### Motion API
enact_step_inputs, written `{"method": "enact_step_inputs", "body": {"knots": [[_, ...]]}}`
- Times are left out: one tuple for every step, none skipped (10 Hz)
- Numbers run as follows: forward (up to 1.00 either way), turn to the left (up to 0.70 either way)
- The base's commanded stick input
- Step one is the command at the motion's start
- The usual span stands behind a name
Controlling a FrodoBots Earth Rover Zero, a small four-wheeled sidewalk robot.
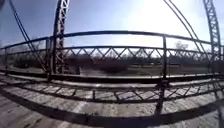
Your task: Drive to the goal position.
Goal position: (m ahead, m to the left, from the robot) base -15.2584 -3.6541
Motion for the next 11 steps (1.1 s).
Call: {"method": "enact_step_inputs", "body": {"knots": [[0.00,-1.00],[0.00,-1.00],[0.00,-1.00],[0.00,-1.00],[0.00,-1.00],[0.00,-1.00],[0.00,-1.00],[0.00,-1.00],[0.00,-1.00],[0.00,-1.00],[0.00,-1.00]]}}
